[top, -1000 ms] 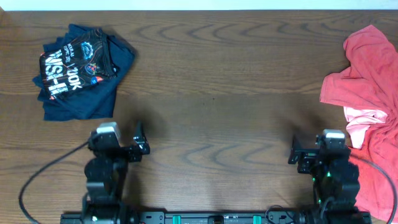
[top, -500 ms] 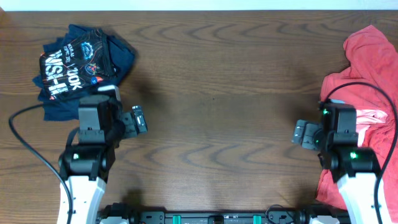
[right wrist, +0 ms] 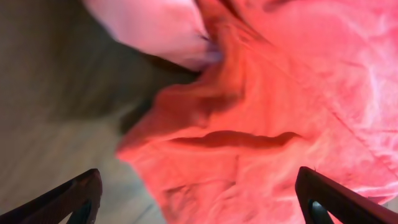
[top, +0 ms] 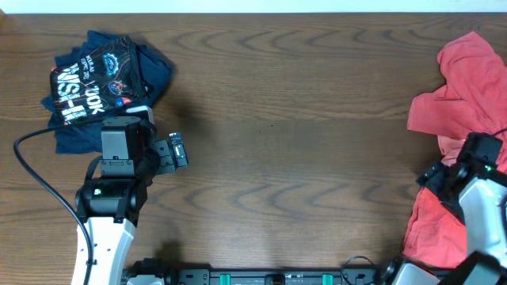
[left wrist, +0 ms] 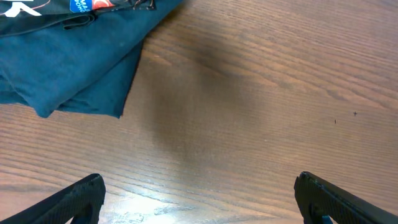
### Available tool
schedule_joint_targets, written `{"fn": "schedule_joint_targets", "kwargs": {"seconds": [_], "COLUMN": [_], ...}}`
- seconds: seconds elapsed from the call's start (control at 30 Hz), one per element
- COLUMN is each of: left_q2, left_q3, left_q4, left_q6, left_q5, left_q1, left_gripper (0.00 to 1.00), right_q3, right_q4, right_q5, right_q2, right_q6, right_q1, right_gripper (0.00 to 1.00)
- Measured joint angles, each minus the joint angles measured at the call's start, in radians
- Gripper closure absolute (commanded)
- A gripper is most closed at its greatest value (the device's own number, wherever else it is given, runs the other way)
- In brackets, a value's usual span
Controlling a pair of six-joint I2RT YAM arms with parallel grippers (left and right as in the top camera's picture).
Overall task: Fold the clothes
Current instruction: 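Reach the right gripper into the crumpled coral shirt and grasp it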
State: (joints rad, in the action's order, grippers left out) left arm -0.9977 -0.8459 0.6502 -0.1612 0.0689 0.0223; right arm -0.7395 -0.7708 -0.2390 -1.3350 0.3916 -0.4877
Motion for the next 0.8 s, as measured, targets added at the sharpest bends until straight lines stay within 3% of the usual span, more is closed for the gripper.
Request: {"fn": "schedule_joint_targets", "kwargs": {"seconds": [0.17, 0.47, 0.6, 0.8], "left_q2": [0.0, 0.0, 0.0, 0.0], "left_q3": [0.0, 0.0, 0.0, 0.0], "left_q4": [-0.001, -0.001, -0.001, -0.002], "left_q6": [0.0, 0.0, 0.0, 0.0], "left_q5": [0.001, 0.002, 0.002, 0.003], "left_q1": [0.0, 0.0, 0.0, 0.0], "left_gripper": [0.02, 0.02, 0.02, 0.02], "right_q3": [0.0, 0.0, 0.0, 0.0], "right_q4": [0.048, 0.098, 0.104, 0.108], "right_q5": [0.006, 0.022, 0.024, 0.028], "right_q2": [-0.071, -0.165, -0.19, -0.198], "right_q6": [0.003, 0.011, 0.014, 0.014], "right_q1": [-0.012, -0.012, -0.012, -0.012], "right_gripper": [0.05, 0.21, 0.39, 0.92]}}
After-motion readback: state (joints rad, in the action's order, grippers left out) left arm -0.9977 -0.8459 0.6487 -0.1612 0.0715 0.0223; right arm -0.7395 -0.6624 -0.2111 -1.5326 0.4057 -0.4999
